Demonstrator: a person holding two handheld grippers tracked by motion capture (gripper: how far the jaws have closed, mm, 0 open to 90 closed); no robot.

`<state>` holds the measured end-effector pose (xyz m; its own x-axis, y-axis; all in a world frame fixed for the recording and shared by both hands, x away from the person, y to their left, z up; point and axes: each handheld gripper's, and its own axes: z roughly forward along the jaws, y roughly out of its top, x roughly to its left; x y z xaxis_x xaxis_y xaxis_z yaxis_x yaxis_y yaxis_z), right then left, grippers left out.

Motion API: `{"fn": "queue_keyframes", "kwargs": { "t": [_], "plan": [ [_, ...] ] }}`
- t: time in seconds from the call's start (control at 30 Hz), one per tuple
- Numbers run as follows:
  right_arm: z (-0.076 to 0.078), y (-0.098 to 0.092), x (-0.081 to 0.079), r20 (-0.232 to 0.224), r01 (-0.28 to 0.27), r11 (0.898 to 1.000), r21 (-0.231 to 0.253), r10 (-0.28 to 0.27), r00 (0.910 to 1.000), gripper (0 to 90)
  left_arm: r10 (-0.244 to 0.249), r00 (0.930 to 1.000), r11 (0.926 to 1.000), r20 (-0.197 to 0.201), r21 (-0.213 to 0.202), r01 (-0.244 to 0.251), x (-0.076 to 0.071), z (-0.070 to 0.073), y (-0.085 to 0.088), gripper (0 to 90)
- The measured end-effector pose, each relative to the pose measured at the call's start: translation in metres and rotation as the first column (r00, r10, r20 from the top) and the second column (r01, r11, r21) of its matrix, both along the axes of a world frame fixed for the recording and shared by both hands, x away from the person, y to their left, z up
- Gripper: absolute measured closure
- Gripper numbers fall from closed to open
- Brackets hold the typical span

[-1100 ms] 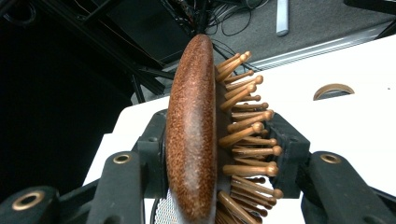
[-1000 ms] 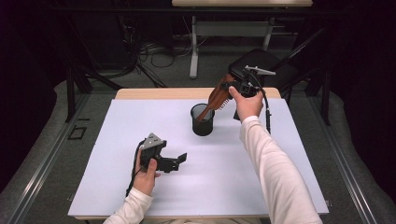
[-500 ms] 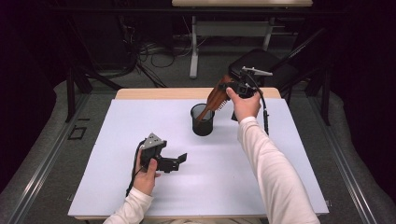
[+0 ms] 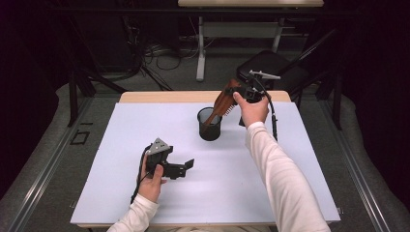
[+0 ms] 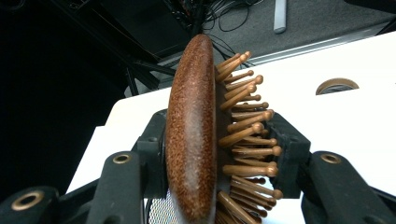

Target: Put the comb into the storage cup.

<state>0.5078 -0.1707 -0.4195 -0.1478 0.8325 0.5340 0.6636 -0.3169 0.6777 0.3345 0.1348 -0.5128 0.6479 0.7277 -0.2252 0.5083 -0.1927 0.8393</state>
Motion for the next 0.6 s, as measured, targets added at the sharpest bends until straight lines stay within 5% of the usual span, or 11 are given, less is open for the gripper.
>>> {"fn": "queue_keyframes", "kwargs": {
  "t": [0.6],
  "plan": [
    [-0.0045,0.0038,-0.0016,0.013,0.005,1.000,-0.017,-0.004,0.9999,49.2,-0.001,1.0000,1.0000,-0.001,0.002,0.001,0.0000,0.0000,-0.0004,0.3]
  ]
}}
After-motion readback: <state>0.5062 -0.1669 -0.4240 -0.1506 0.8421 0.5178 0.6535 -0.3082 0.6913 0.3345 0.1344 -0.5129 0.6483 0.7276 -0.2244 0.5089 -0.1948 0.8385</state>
